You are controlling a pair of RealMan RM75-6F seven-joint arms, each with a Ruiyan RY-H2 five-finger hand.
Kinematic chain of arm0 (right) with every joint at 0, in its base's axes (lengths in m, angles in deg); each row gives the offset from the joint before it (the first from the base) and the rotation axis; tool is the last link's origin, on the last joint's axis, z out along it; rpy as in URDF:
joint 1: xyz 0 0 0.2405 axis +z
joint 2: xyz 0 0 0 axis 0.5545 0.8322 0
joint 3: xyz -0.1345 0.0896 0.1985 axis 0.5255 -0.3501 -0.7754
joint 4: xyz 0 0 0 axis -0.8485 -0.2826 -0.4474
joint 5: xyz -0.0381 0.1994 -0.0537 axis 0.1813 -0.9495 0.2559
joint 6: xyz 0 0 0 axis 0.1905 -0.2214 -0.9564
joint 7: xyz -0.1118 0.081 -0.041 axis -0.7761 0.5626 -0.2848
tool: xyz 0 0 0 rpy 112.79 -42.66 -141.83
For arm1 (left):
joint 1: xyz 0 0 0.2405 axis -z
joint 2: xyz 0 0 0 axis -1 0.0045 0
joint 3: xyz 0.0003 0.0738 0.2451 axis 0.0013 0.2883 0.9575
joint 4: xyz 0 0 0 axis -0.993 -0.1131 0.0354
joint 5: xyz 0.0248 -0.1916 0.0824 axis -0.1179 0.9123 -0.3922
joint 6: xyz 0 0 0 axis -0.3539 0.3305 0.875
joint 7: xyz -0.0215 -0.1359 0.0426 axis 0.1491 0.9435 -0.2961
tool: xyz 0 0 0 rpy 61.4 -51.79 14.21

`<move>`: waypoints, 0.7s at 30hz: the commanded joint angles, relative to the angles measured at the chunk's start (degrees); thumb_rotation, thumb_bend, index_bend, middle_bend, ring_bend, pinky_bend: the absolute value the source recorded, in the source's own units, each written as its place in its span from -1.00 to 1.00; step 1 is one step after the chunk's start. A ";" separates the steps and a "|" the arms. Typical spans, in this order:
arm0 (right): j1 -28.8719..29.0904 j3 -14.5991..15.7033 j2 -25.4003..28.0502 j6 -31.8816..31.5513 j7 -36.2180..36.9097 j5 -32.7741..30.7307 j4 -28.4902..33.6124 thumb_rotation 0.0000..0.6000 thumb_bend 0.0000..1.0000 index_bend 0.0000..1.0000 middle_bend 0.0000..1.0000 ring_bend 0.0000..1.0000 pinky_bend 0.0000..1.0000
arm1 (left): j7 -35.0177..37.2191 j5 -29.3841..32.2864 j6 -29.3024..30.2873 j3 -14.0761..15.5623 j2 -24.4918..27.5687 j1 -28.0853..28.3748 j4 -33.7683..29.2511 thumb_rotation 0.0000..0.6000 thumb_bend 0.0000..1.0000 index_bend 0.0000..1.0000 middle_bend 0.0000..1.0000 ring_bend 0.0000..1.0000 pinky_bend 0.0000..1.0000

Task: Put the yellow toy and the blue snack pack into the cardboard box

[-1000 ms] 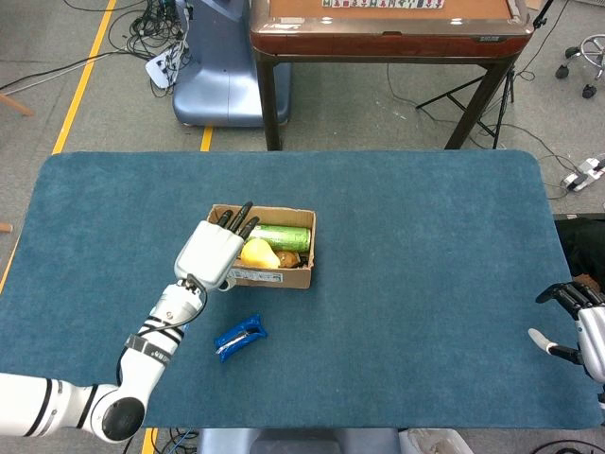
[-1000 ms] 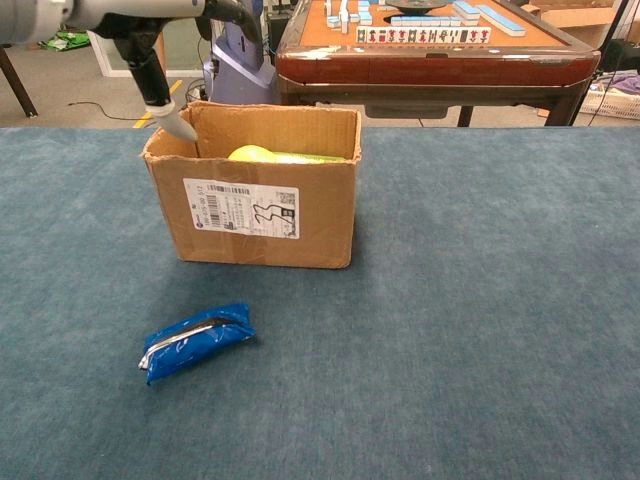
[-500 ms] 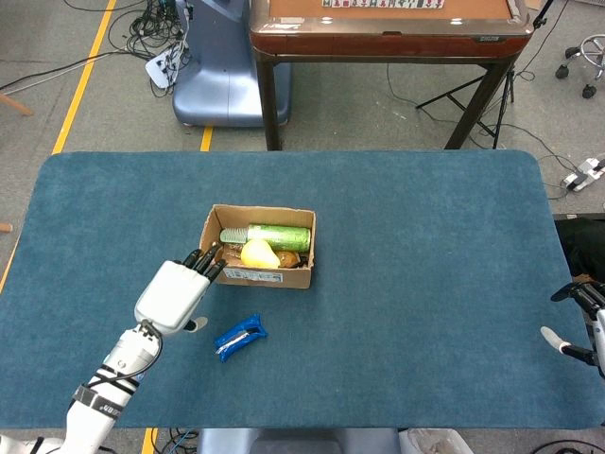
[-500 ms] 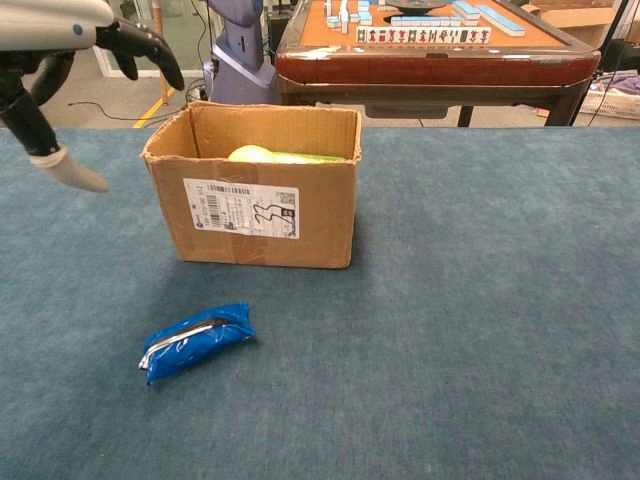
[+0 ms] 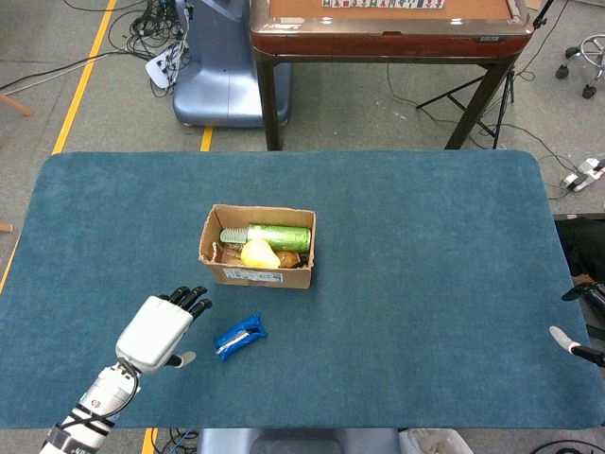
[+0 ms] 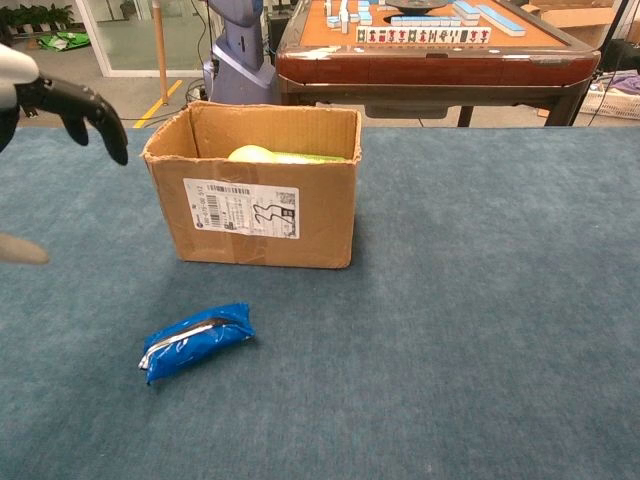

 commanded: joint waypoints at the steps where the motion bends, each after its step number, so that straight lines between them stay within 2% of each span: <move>1: -0.11 -0.03 0.06 -0.08 0.09 -0.07 -0.03 1.00 -0.82 -0.07 -0.19 -0.39 -0.05 | 1.55 -2.28 -1.16 1.55 -0.75 -2.06 0.98 1.00 -0.89 -0.38 -0.48 -0.45 0.15; 6: -0.37 -0.14 0.19 -0.36 0.23 -0.23 0.00 1.00 -0.82 -0.07 -0.19 -0.39 -0.05 | 4.23 -5.00 -4.85 2.78 -2.91 -4.03 4.87 1.00 -0.89 -0.32 -0.43 -0.43 0.15; 14: -0.52 -0.40 0.39 -0.26 0.75 -0.71 -0.06 1.00 -0.82 -0.07 -0.19 -0.39 -0.05 | 7.85 -9.44 -10.03 2.03 -6.91 -4.99 13.34 1.00 -0.89 -0.29 -0.43 -0.43 0.15; 18: -0.68 -0.57 0.57 -0.22 1.20 -1.15 -0.07 1.00 -0.82 -0.07 -0.19 -0.39 -0.05 | 7.90 -9.01 -12.25 1.44 -7.84 -5.28 15.83 1.00 -0.89 -0.38 -0.44 -0.45 0.15; 21: -0.80 -0.70 0.69 -0.25 1.51 -1.43 -0.05 1.00 -0.82 -0.07 -0.19 -0.39 -0.05 | 8.14 -7.24 -12.69 0.36 -8.95 -5.98 16.75 1.00 -0.89 -0.61 -0.53 -0.47 0.15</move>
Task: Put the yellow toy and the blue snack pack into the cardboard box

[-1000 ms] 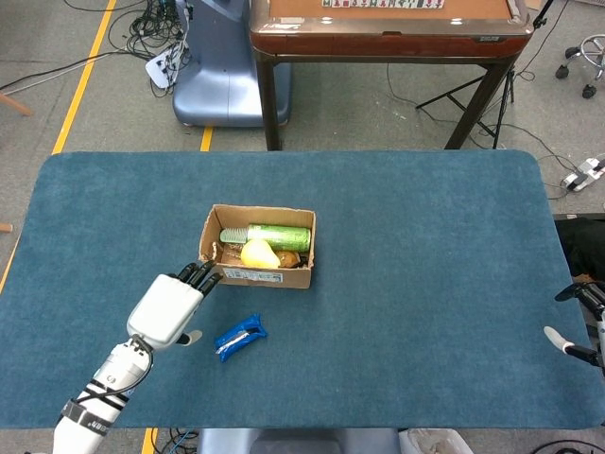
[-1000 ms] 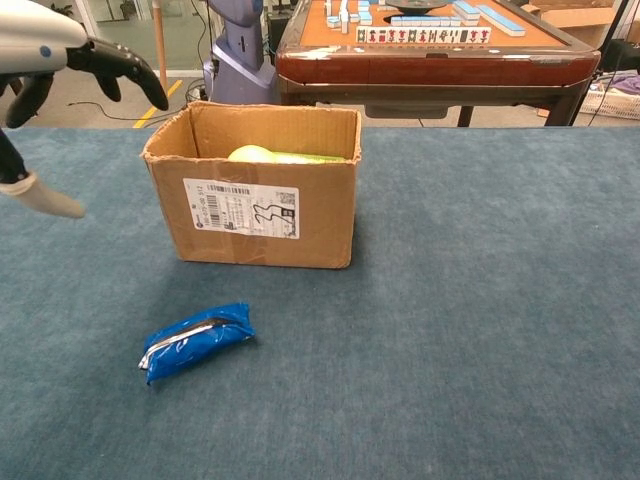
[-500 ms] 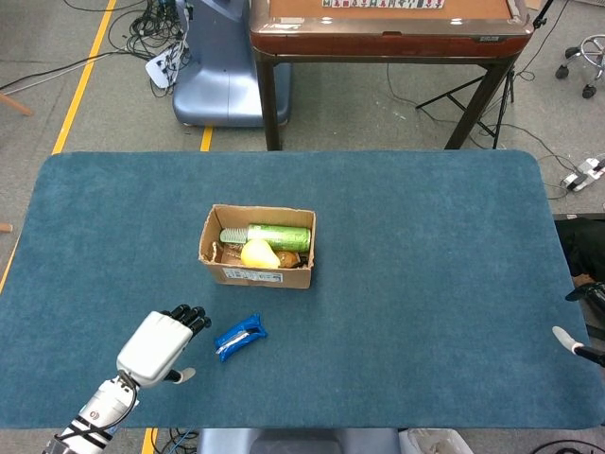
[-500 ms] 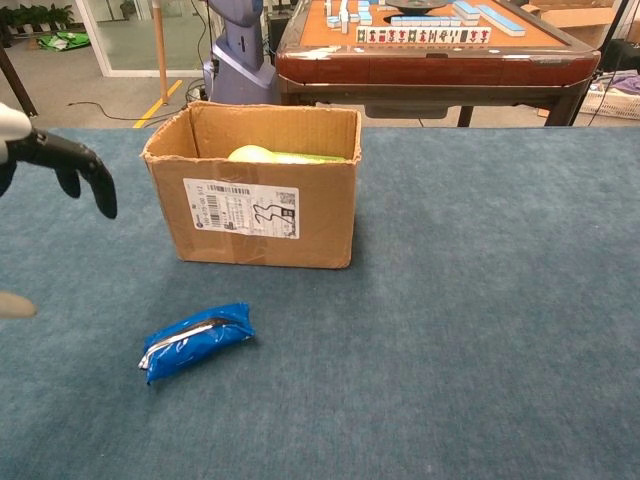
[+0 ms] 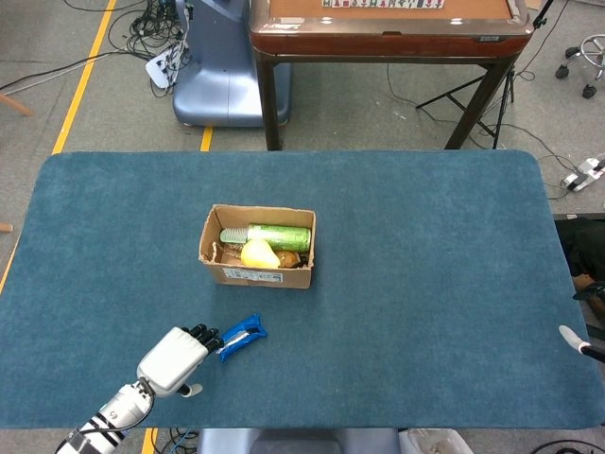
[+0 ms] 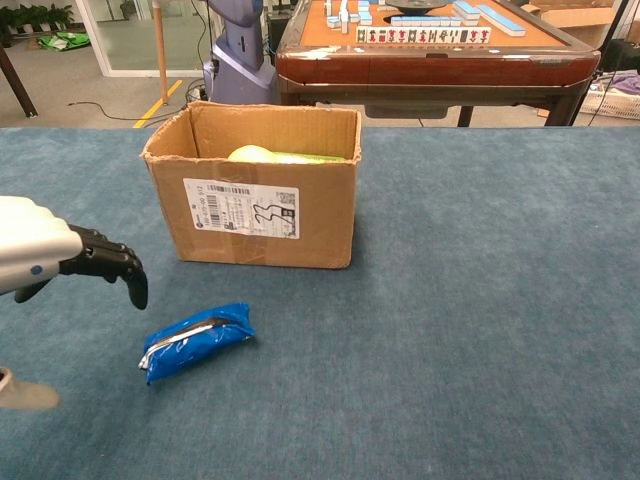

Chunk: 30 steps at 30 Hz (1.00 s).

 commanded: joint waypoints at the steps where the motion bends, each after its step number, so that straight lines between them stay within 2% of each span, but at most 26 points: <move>1: -0.11 -0.11 0.10 -0.06 0.19 -0.20 0.04 1.00 -0.82 -0.07 -0.19 -0.39 -0.05 | 0.39 1.89 -0.47 -1.33 -1.23 -0.71 0.75 1.00 -0.89 -0.71 -0.55 -0.47 0.15; 3: -0.23 -0.20 0.14 -0.18 0.30 -0.35 0.06 1.00 -0.82 -0.07 -0.19 -0.39 -0.05 | 0.50 3.33 -0.78 -2.44 -2.04 -0.89 1.17 1.00 -0.89 -0.78 -0.56 -0.47 0.15; 14: -1.16 -0.67 0.59 -1.22 1.48 -1.16 0.13 1.00 -0.82 -0.07 -0.19 -0.39 -0.05 | -2.91 15.78 -1.55 -7.85 -7.83 -0.85 1.28 1.00 -0.89 -0.72 -0.56 -0.46 0.11; 23: -2.59 -0.88 1.17 -3.25 3.45 -1.15 -0.01 1.00 -0.82 -0.07 -0.19 -0.39 -0.05 | -5.85 21.47 -2.16 -10.45 -13.42 0.73 5.10 1.00 -0.89 -0.71 -0.56 -0.46 0.11; 30: -3.64 -1.36 1.40 -4.77 5.55 -1.57 -0.54 1.00 -0.82 -0.07 -0.19 -0.39 -0.05 | -7.73 23.64 -0.39 -12.13 -16.01 1.49 6.45 1.00 -0.90 -0.63 -0.56 -0.45 0.11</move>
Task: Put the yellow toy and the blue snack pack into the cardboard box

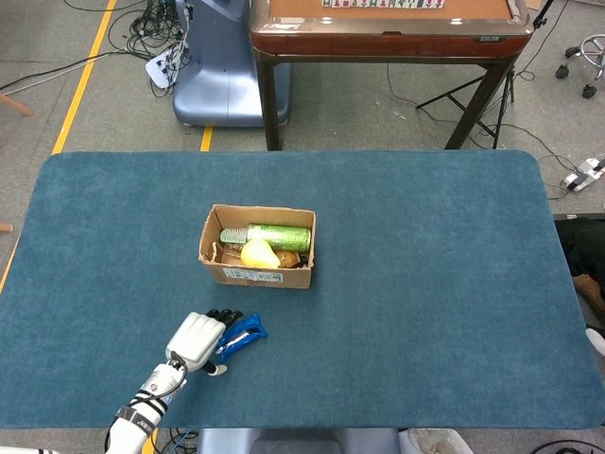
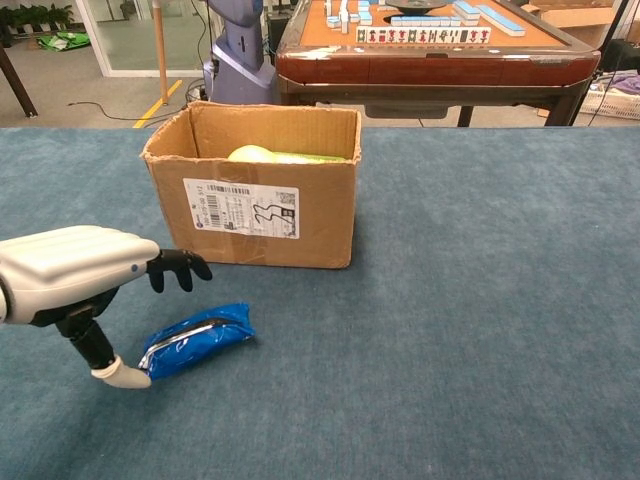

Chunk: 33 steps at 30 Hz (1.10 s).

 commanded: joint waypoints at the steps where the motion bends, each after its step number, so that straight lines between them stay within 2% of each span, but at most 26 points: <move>1: -0.36 -0.15 0.07 -0.49 0.65 -0.04 -0.23 1.00 -0.82 -0.07 -0.19 -0.39 -0.05 | -0.61 0.51 0.95 -0.49 -1.00 0.16 0.49 1.00 -0.90 -0.62 -0.56 -0.44 0.11; 9: -0.98 -0.40 0.15 -1.23 1.69 0.01 -0.53 1.00 -0.82 -0.07 -0.19 -0.39 -0.05 | -1.60 1.13 3.04 -0.95 -3.90 0.04 2.11 1.00 -0.93 -0.60 -0.55 -0.43 0.11; 33: -1.43 -0.85 0.31 -1.25 2.70 0.09 -0.84 1.00 -0.82 -0.07 -0.19 -0.39 -0.05 | -4.06 4.57 2.66 -1.16 -7.23 1.70 6.45 1.00 -0.94 -0.60 -0.55 -0.43 0.11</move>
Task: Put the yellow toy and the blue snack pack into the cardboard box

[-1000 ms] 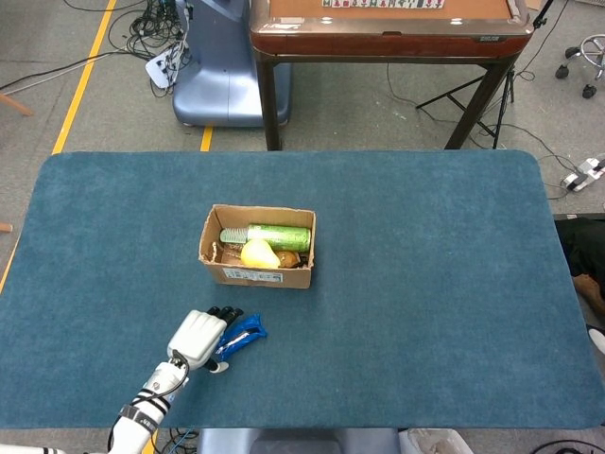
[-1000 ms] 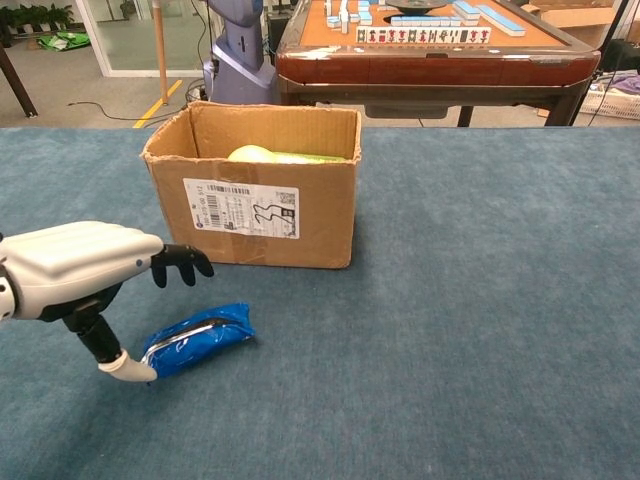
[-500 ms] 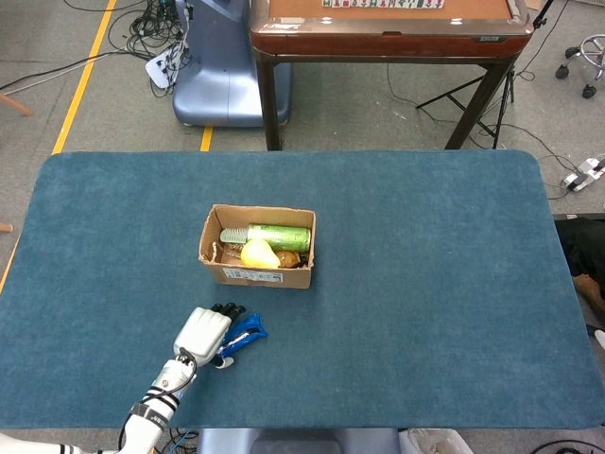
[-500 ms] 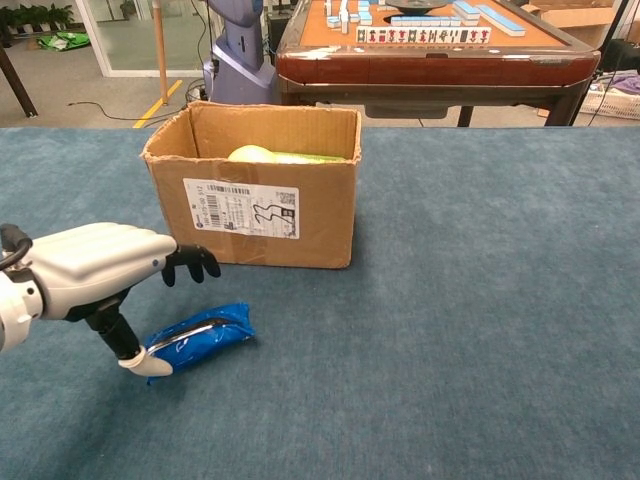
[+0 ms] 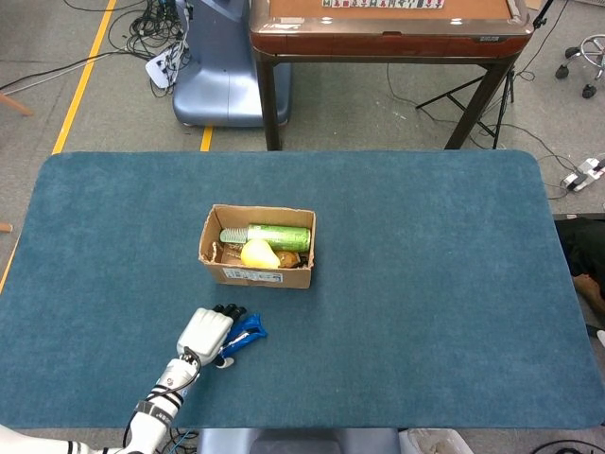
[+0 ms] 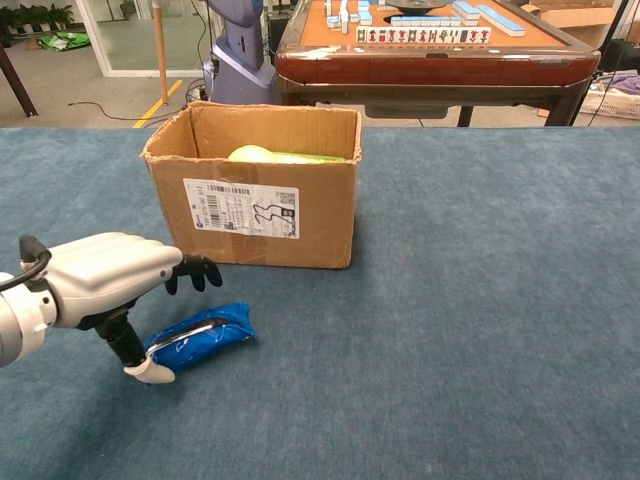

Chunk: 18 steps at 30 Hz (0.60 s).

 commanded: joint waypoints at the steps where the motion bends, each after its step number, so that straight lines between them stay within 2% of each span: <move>1: 0.01 -0.03 -0.01 0.03 -0.05 0.02 0.01 1.00 -0.82 -0.07 -0.19 -0.39 -0.05 | -0.22 0.16 0.16 0.04 -0.18 0.09 0.64 1.00 -0.94 -0.60 -0.55 -0.43 0.11; 11: 0.04 -0.17 0.01 0.35 -0.16 -0.12 0.12 1.00 -0.82 -0.07 -0.19 -0.39 -0.05 | -2.75 0.21 2.60 0.11 0.20 0.03 3.01 1.00 -0.94 -0.58 -0.55 -0.43 0.11; 18: 0.13 -0.19 -0.04 0.56 -0.60 -0.05 0.30 1.00 -0.82 -0.07 -0.19 -0.39 -0.05 | -1.80 0.16 2.10 0.34 1.69 -0.25 0.76 1.00 -0.94 -0.52 -0.55 -0.43 0.11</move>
